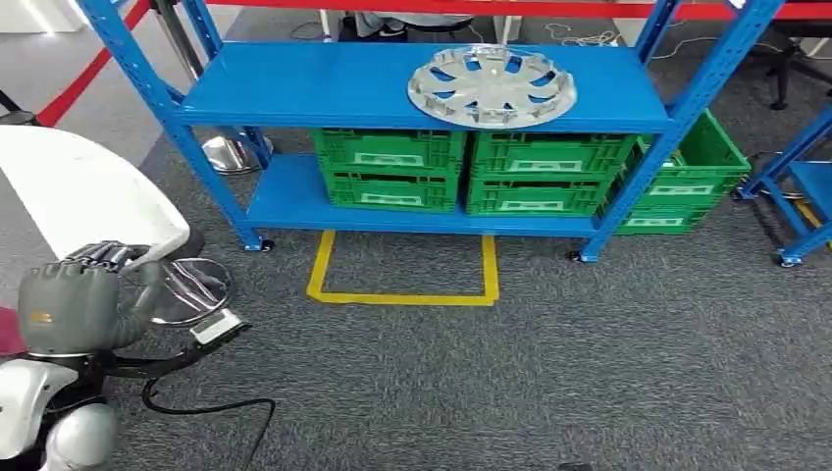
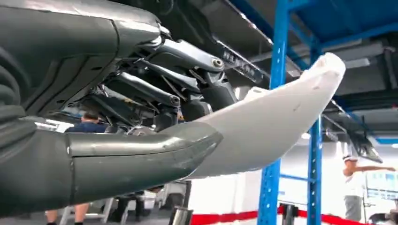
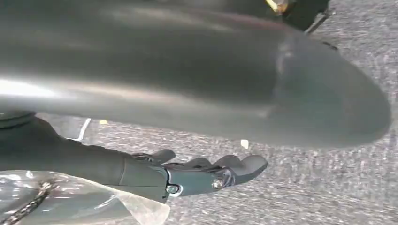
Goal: Take the parts from the cabinet and place them on the table.
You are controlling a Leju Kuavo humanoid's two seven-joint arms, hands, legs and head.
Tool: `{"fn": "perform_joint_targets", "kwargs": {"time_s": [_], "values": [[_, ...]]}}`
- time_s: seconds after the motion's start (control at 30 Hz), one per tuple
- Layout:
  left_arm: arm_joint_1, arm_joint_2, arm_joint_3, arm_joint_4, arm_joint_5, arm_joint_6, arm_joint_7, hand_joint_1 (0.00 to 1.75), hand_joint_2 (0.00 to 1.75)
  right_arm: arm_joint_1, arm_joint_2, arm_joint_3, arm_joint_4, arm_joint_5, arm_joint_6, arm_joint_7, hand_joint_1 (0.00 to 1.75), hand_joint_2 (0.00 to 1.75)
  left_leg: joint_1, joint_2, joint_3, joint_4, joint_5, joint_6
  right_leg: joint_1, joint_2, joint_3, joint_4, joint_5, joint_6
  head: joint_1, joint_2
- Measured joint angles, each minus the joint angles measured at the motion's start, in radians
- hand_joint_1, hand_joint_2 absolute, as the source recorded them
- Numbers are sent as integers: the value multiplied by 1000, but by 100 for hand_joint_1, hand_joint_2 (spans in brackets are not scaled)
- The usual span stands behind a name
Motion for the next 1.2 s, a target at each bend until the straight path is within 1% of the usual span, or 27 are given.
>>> {"fn": "perform_joint_targets", "kwargs": {"time_s": [0.03, 0.07, 0.1, 0.17, 0.2, 0.23, 0.27, 0.3, 0.37, 0.4, 0.43, 0.53, 0.57, 0.6, 0.63, 0.7, 0.73, 0.77, 0.8, 0.87, 0.9, 0.93, 1.0, 1.07, 1.1, 1.13, 1.2], "values": [[1, 0, 0, 0, 0, 0, 0, 175, 175, 4, 0, 1, 0, 0, 0, 1, 0, 0, 0, -1, -2, -4, 11, -8, 2, 0, -8, 1, 8, -9, -2, 0], [5, 1, 2, 0, 1, 0, 0, 175, 175, 8, 0, 2, -1, 0, 1, 2, 0, 0, 3, -3, -13, -2, 9, -12, -9, -6, -20, -3, 25, -19, 1, 0], [7, 3, 4, 0, 1, 0, 0, 175, 175, 10, 0, 2, -3, -1, 1, 4, 0, 0, 3, -6, -22, 20, -47, -20, -6, -7, -35, -1, 37, -29, -2, 0], [9, 3, 6, 0, 1, 0, 0, 175, 175, 15, 0, 7, -10, -2, 1, 4, 0, 0, 7, -7, -51, 158, -180, -30, -5, -10, -62, 0, 59, -36, -7, 0], [10, 4, 8, 0, 1, 0, 0, 175, 175, 15, 0, 10, -10, -3, 1, 5, 0, 0, 8, -7, -65, 242, -225, -34, -4, -11, -74, 2, 70, -37, -6, 0], [11, 4, 9, 0, 1, 0, 0, 175, 175, 15, 0, 12, -11, -3, 1, 5, 0, 0, 8, -7, -70, 305, -237, -36, -3, -11, -84, 8, 81, -37, -6, 0], [11, 4, 10, 0, 1, 0, 0, 175, 175, 15, 0, 12, -11, -3, 1, 5, 0, 0, 8, -7, -62, 324, -221, -37, -3, -12, -100, 13, 90, -37, -7, 0], [11, 4, 11, 0, 1, 0, 0, 175, 175, 16, 0, 14, -12, -3, 2, 5, 0, 0, 8, -8, -29, 303, -180, -36, -3, -11, -122, 22, 99, -35, -6, 0], [11, 4, 12, 0, 1, 0, 0, 175, 175, 19, 0, 16, -14, -3, 2, 5, 0, 0, 8, -9, 86, 139, -129, -26, -2, -9, -149, 35, 111, -30, -8, 0], [11, 4, 13, 0, 1, 0, 0, 175, 175, 20, 0, 18, -17, -3, 2, 6, 0, 0, 7, -12, 143, 56, -132, -19, -2, -8, -158, 39, 115, -25, -7, 0], [11, 4, 13, 0, 1, 1, 0, 175, 175, 20, 0, 19, -19, -3, 2, 6, 0, 0, 3, -12, 172, -4, -145, -12, 3, -8, -168, 47, 121, -19, -6, 0], [11, 4, 13, 0, 2, 1, 0, 175, 175, 22, 0, 20, -20, -3, 5, 6, 0, 0, -2, -12, 161, -12, -143, -2, -1, -9, -182, 45, 146, 0, -6, 0], [10, 4, 13, 0, 2, 1, 0, 175, 175, 23, 0, 20, -20, -3, 5, 6, 0, 0, 8, -9, 158, -30, -135, 8, 2, -7, -191, 49, 140, 6, -7, 0], [8, 5, 15, 0, 2, 1, 0, 175, 175, 24, 0, 20, -20, -3, 6, 6, 0, 0, 8, -6, 147, -29, -126, 17, 0, -5, -205, 69, 103, 12, -5, 0], [8, 3, 16, 0, 3, 1, 0, 175, 175, 26, 0, 20, -21, -3, 7, 6, 0, 0, 8, -5, 138, -28, -118, 26, -1, -4, -226, 119, 49, 18, -3, 0], [10, 4, 16, 0, 2, 1, 0, 175, 175, 25, 0, 19, -23, -3, 7, 8, 0, 0, 7, -3, 114, -24, -101, 27, -5, -4, -272, 283, -46, 25, -4, 0], [10, 4, 17, 1, 3, 1, 0, 175, 175, 25, 0, 19, -23, -3, 7, 8, 0, 0, 7, -2, 98, -20, -91, 26, -6, -4, -287, 351, -68, 28, -3, 0], [11, 4, 17, 1, 3, 1, 0, 175, 175, 25, 0, 20, -23, -3, 7, 8, 0, 0, 7, -1, 86, -16, -85, 25, -6, -4, -281, 370, -56, 29, -3, 0], [11, 4, 17, 1, 3, 1, 0, 175, 175, 25, 0, 19, -23, -3, 7, 8, 0, 0, 7, -1, 73, -12, -78, 23, -7, -4, -252, 346, -22, 29, -3, 0], [11, 4, 18, 1, 3, 1, 0, 175, 175, 25, 0, 19, -26, -3, 7, 9, 0, 0, 7, -1, 52, -4, -67, 17, -8, -4, -150, 201, 49, 26, -3, 0], [11, 4, 18, 1, 3, 1, 0, 175, 175, 23, 0, 20, -26, -3, 7, 9, 0, 0, 7, -2, 44, 3, -61, 13, -8, -3, -87, 106, 54, 23, -3, 0], [10, 4, 18, 1, 3, 2, 0, 175, 175, 22, 0, 21, -26, -3, 8, 9, 0, 0, 2, -2, 35, 7, -56, 6, -5, -2, -41, 43, 31, 22, -3, 0], [9, 4, 18, 1, 3, 2, 0, 175, 175, 22, 0, 21, -29, -3, 8, 8, 0, 0, 4, -1, 27, 7, -35, -4, -3, 1, -48, 28, 29, 15, -5, 0], [10, 4, 18, 1, 3, 2, 0, 175, 175, 27, 0, 21, -29, -3, 8, 9, 0, 0, 4, -2, 23, 3, -20, -16, -3, -1, -72, 26, 48, -6, -5, 0], [11, 4, 19, 1, 3, 2, 0, 175, 175, 25, 0, 21, -29, -3, 8, 9, 0, 0, 8, -5, 15, 13, -52, -22, -7, -6, -74, 26, 57, -18, -4, 0], [11, 4, 19, 1, 4, 2, 0, 175, 175, 25, 0, 22, -29, -3, 8, 9, 0, 0, 8, -7, 5, 52, -115, -26, -7, -6, -92, 26, 65, -30, -8, 0], [12, 4, 19, 1, 7, 2, 0, 175, 175, 24, 0, 23, -29, -3, 10, 9, 0, 0, 10, -7, -20, 198, -242, -33, -4, -9, -110, 27, 88, -36, -8, 0]]}}
